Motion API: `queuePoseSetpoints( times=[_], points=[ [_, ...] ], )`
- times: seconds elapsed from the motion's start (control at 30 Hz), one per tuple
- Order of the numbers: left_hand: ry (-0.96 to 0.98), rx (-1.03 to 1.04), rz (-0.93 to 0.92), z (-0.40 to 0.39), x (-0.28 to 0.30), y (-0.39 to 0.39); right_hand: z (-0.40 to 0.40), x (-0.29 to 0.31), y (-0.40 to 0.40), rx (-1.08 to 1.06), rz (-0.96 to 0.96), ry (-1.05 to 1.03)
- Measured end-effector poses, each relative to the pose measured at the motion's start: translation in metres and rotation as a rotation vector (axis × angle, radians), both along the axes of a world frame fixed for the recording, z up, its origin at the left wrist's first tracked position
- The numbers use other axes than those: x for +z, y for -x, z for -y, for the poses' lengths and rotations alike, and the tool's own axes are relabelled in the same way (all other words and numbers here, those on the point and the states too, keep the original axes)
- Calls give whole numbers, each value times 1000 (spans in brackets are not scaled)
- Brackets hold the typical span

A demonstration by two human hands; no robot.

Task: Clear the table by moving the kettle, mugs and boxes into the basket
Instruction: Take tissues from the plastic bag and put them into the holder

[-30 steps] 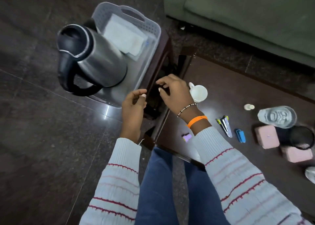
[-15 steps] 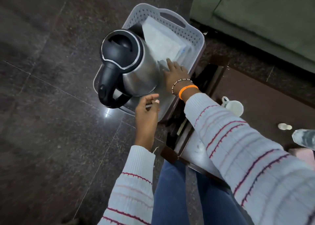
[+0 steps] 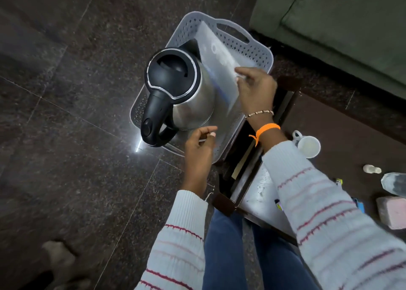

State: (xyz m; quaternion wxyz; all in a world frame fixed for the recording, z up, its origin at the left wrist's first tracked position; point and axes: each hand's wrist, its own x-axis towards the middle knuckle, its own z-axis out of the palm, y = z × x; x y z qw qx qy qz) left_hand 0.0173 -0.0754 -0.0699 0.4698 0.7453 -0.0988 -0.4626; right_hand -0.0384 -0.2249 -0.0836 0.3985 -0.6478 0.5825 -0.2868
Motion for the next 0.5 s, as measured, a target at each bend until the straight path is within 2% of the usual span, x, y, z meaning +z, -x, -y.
queuePoseSetpoints(
  times=[0.1, 0.27, 0.33, 0.43, 0.5],
  points=[
    [36, 14, -83, 16, 5, 11, -14, 30, 22, -237, 311, -158],
    [48, 89, -553, 34, 5, 35, -48, 56, 79, -511, 734, -454],
    [69, 63, -664, 35, 8, 46, -61, 55, 107, -576, 884, -578],
    [82, -1, -623, 28, 12, 68, -81, 47, 147, -630, 936, -694],
    [76, -20, -582, 22, 13, 88, -95, 40, 177, -620, 858, -740]
  ],
)
